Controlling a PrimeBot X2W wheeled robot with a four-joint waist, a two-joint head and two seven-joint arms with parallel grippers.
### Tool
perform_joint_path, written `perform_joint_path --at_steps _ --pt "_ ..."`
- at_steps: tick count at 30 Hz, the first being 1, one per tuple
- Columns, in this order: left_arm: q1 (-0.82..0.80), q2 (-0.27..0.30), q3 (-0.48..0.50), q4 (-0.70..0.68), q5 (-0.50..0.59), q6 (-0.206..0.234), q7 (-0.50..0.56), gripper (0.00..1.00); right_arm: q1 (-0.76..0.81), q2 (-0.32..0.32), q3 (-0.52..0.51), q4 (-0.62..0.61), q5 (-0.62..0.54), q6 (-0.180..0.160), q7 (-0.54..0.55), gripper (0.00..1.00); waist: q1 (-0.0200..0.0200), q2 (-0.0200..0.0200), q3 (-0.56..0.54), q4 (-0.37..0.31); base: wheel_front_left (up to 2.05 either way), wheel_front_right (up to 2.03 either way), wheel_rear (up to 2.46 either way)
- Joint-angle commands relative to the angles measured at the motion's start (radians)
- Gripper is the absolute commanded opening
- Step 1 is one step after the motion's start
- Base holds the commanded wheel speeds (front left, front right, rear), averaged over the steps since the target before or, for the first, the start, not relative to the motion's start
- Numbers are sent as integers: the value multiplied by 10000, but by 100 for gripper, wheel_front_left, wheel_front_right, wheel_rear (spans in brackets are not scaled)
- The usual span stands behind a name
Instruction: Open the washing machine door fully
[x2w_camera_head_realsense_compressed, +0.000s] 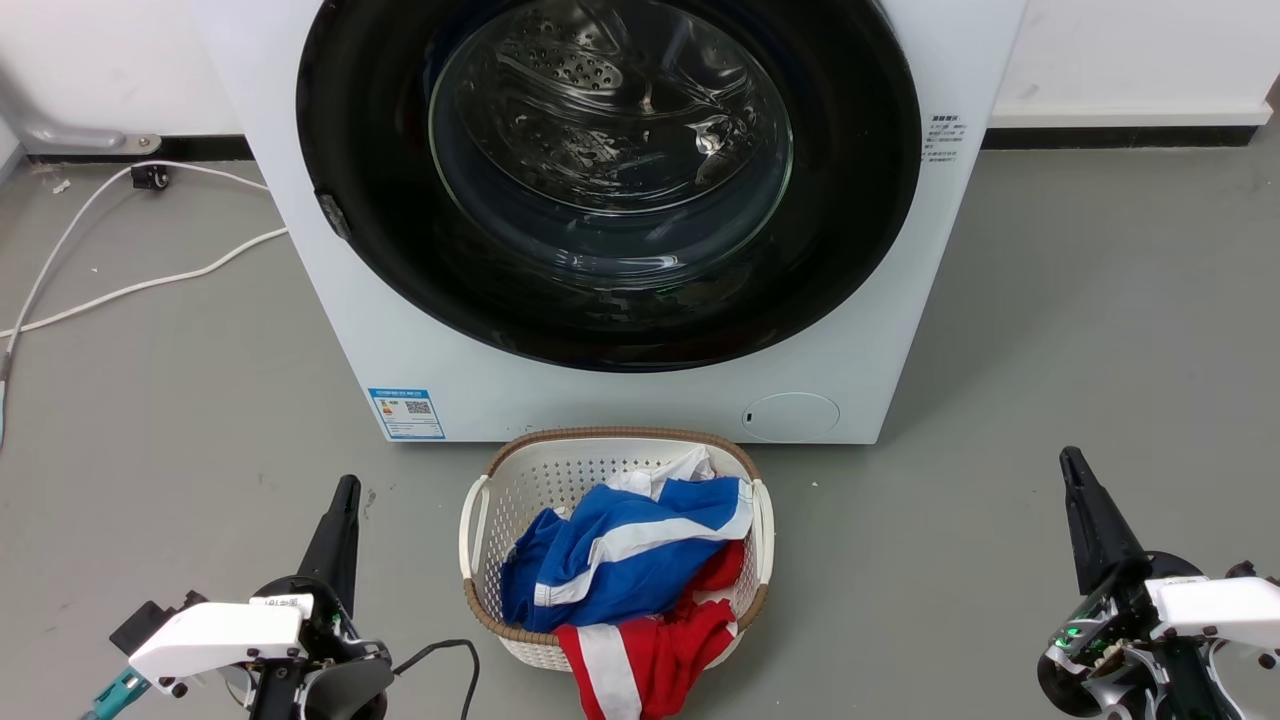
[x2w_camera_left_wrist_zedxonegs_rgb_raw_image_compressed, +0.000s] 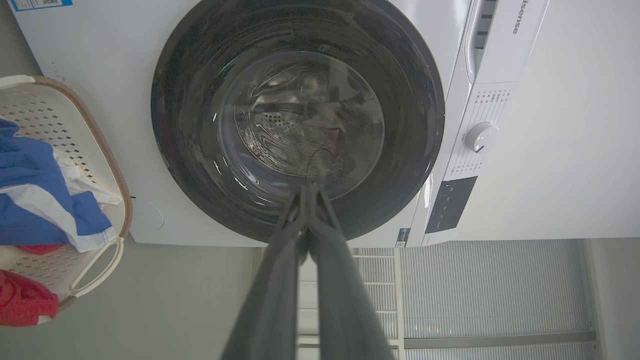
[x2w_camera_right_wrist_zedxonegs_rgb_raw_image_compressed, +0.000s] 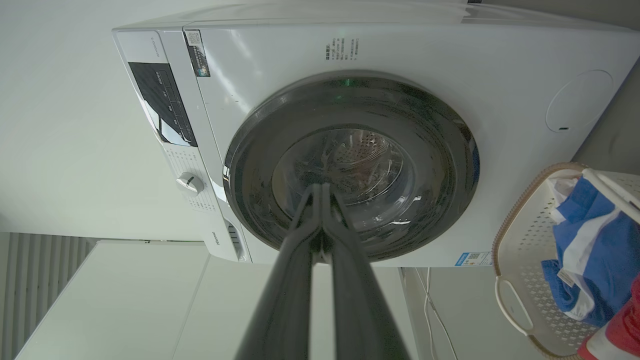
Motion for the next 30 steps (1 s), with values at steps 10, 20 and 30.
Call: perform_joint_path --at_steps 10,20,30 --pt "-95 -2 25 6 56 -30 38 0 -119 26 -10 10 -27 30 14 0 0 0 0 0 0 0 0" --pt "-95 -3 26 6 57 -30 39 0 -119 27 -10 10 -27 30 15 0 0 0 0 0 0 0 0" --pt "289 -56 -61 195 106 10 -206 100 333 17 5 212 -115 -3 -193 100 0 0 3 0 0 0 0"
